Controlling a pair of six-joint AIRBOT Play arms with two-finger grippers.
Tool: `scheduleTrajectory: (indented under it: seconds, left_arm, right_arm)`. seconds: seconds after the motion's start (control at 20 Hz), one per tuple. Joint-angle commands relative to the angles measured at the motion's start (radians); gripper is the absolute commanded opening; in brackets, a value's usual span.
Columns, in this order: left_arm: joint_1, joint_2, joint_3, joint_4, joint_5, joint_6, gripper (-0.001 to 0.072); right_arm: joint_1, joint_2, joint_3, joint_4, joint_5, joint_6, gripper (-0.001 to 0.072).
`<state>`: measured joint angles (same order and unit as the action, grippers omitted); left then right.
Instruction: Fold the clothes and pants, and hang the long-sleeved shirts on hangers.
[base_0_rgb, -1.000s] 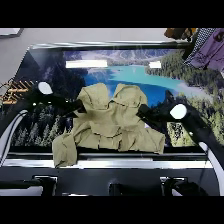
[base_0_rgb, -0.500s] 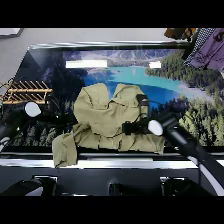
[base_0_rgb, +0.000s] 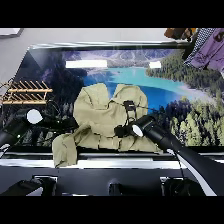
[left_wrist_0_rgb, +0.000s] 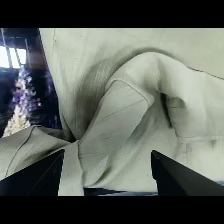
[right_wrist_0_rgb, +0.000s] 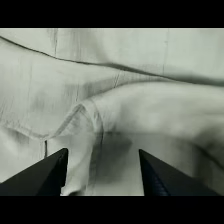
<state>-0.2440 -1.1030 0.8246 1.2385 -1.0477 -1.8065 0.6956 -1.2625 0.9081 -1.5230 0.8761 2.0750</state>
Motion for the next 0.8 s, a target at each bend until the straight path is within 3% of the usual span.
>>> scheduleTrajectory:
  seconds: [0.0,0.15,0.3,0.35,0.6,0.75]
  left_arm:
    - [-0.001,0.001,-0.002,0.001,0.003,0.000,0.0625]
    - [-0.001,0.001,-0.002,0.001,0.003,0.000,0.0625]
    - [-0.001,0.001,-0.002,0.002,0.003,0.000,0.0626]
    - [-0.001,0.001,-0.002,0.002,0.003,0.000,0.0625]
    - [-0.021,0.005,-0.002,0.000,-0.004,0.005,0.0625]
    - [-0.116,0.013,-0.002,0.002,-0.036,0.056,0.0624]
  right_arm:
    - [0.003,-0.050,0.001,-0.010,-0.053,0.016,0.0519]
    - [0.003,-0.072,0.001,-0.059,-0.044,0.047,0.0423]
    - [0.003,-0.071,0.003,-0.133,-0.014,0.097,0.0074]
    - [0.003,-0.066,0.010,-0.141,0.008,0.099,0.0023]
    - [0.003,0.006,0.105,-0.143,0.225,0.103,0.0022]
    - [0.001,0.039,0.196,-0.150,0.396,0.112,0.0022]
